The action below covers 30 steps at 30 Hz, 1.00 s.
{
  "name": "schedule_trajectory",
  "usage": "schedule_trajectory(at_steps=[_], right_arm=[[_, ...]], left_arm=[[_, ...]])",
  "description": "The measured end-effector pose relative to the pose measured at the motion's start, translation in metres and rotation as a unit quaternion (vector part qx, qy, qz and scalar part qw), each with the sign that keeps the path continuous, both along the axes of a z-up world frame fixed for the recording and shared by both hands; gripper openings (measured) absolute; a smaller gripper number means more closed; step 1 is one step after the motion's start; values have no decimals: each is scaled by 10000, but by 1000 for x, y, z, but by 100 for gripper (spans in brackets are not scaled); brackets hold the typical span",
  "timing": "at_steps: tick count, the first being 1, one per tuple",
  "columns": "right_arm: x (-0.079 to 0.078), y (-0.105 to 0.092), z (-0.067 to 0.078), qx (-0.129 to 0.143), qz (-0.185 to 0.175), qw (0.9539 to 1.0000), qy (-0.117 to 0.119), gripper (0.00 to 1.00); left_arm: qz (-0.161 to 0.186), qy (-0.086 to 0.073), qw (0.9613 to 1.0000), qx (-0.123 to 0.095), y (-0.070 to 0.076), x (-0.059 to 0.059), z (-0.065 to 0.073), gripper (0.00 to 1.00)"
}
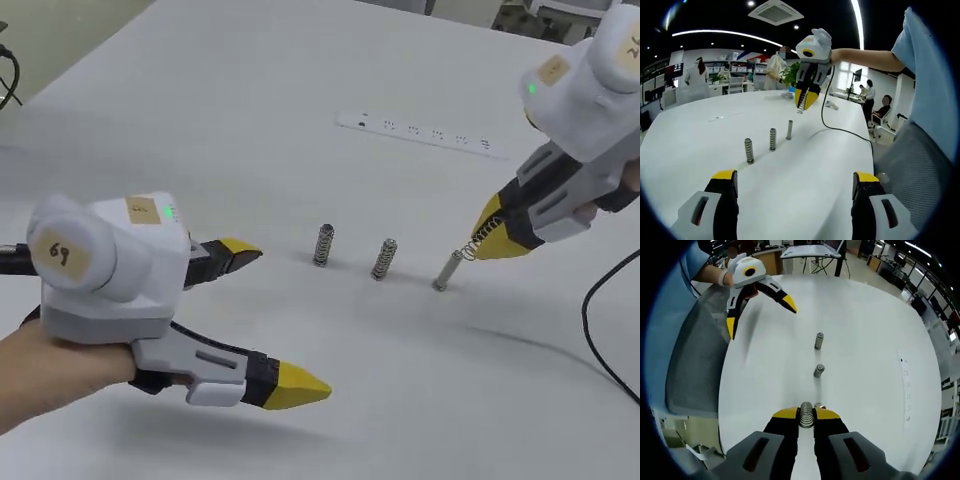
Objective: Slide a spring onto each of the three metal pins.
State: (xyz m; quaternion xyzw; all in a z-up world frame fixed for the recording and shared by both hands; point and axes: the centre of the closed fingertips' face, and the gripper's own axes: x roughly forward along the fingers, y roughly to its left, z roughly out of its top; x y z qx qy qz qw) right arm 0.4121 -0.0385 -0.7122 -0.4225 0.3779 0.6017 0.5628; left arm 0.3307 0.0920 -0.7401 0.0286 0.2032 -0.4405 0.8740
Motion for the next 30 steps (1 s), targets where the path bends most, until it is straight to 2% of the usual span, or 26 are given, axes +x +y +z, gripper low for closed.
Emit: schedule_trajectory(at_steps=[5, 7, 11, 13, 20, 30], right_arm=[[6, -3, -2, -81, 12, 10000, -45, 8], [10, -6, -6, -202, 60, 9997, -113, 8], [13, -4, -8, -209, 66, 9997, -122, 8], [17, -6, -10, -323, 108, 9992, -218, 8], [22, -7, -21, -383, 105, 9991, -147, 8], [27, -5, -24, -413, 127, 9990, -137, 8]], left_arm=[[3, 27, 10000, 15, 2, 1, -2, 92], [1, 32, 10000, 17, 2, 1, -2, 92], [4, 69, 10000, 21, 3, 1, -4, 91], [5, 85, 10000, 17, 3, 1, -5, 91], [24, 116, 9999, 0, 3, 1, -8, 90], [75, 157, 9998, -21, 7, 1, -11, 90]])
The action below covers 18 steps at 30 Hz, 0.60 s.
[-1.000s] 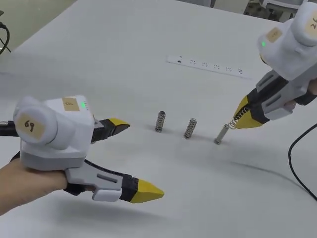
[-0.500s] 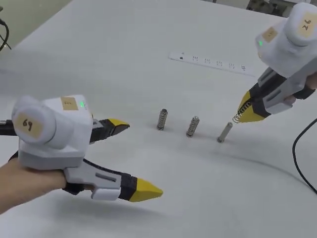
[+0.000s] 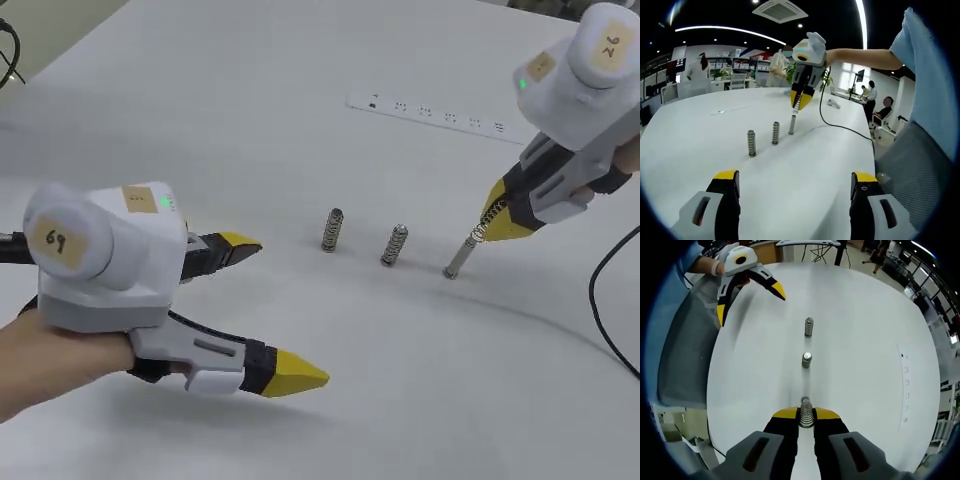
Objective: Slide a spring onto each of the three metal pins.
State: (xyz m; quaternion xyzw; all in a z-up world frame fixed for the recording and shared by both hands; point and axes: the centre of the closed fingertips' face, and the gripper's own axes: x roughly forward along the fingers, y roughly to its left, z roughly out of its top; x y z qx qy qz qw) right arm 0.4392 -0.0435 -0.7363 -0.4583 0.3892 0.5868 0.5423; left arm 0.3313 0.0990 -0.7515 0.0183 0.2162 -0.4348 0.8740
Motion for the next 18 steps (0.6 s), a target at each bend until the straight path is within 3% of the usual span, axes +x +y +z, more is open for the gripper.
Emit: schedule_trajectory(at_steps=[18], right_arm=[[4, 2, -6, -80, 76, 9999, 12, 8]], left_arm=[[18, 29, 10000, -10, 3, -1, -1, 88]])
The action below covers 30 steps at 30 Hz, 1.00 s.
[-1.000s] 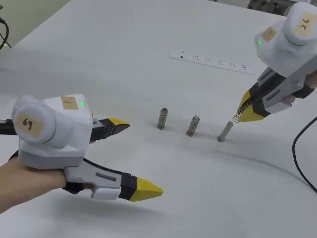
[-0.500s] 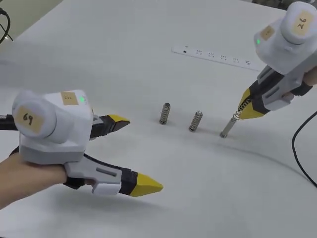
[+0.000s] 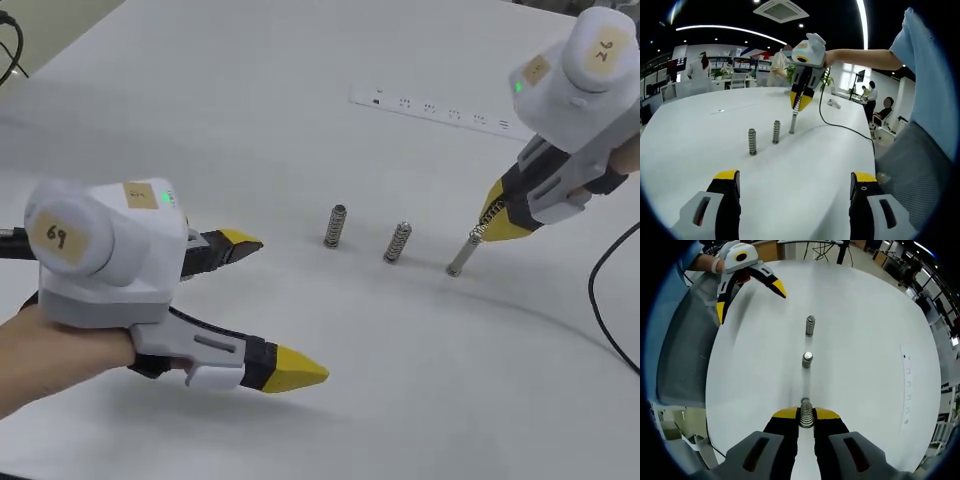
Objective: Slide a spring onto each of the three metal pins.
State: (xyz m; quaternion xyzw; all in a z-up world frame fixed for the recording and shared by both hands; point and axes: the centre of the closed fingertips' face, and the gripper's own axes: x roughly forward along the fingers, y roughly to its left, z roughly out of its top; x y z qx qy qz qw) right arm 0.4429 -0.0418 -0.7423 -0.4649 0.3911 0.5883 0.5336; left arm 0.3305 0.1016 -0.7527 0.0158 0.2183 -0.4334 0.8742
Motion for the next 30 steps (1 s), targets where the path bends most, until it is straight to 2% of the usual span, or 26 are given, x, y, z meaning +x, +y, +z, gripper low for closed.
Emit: schedule_trajectory(at_steps=[8, 30], right_arm=[[5, -2, -6, -61, 46, 10000, -8, 8], [4, 0, -24, -243, 105, 9996, 83, 8]], left_arm=[[6, 30, 10000, 13, 0, 0, -2, 88], [40, 70, 10000, -8, 4, 1, -4, 87]])
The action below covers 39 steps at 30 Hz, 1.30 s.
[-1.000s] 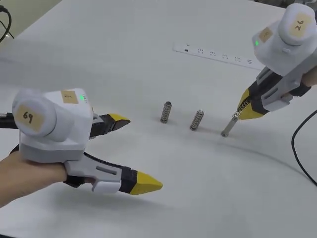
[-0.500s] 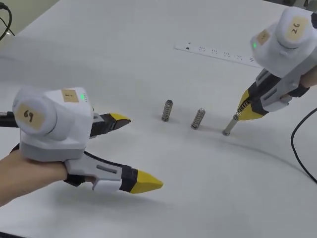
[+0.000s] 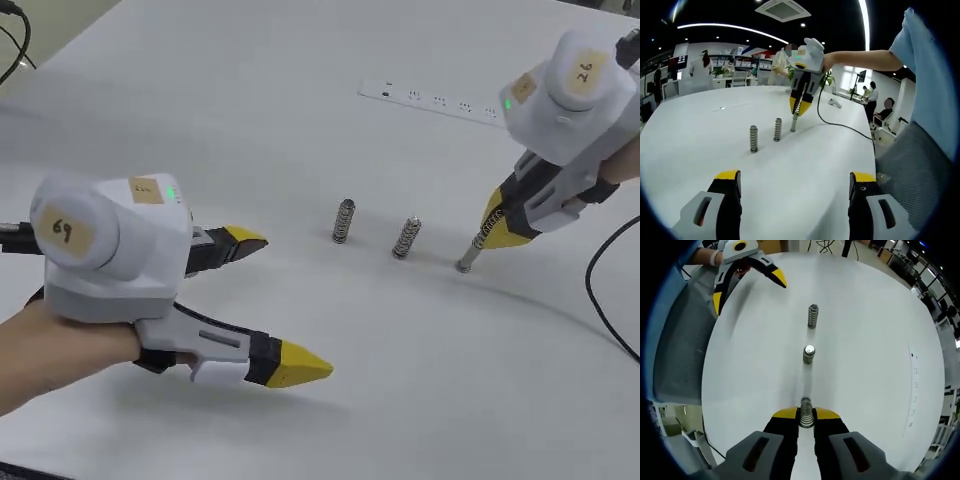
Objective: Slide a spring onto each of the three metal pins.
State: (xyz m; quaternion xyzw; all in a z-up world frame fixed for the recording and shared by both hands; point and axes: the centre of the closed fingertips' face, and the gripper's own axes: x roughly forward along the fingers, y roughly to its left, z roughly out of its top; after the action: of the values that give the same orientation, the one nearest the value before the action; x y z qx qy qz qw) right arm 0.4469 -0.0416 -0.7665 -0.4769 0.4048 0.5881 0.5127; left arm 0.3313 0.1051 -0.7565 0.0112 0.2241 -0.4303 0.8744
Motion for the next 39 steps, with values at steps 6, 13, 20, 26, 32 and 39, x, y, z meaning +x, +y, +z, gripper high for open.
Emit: schedule_trajectory(at_steps=[6, 13, 20, 26, 32, 39], right_arm=[[0, 0, -5, -46, 34, 10000, -3, 8], [0, -2, -13, -95, 2, 10000, 16, 8], [0, -3, -20, -189, 37, 9998, -19, 8], [-2, -3, -25, -266, 73, 9996, -20, 8], [-4, -3, -28, -273, 58, 9996, 13, 8], [-4, -3, -33, -299, 65, 9995, 41, 8]], left_arm=[[9, 12, 10000, 4, 1, 0, -1, 86], [24, 24, 10000, 0, 2, 1, -1, 86], [26, 40, 10000, 1, 3, 0, -3, 86], [38, 51, 10000, 7, 4, 1, -4, 86], [39, 56, 10000, 13, 4, 0, -5, 85], [45, 78, 10000, 4, 3, 0, -5, 85]])
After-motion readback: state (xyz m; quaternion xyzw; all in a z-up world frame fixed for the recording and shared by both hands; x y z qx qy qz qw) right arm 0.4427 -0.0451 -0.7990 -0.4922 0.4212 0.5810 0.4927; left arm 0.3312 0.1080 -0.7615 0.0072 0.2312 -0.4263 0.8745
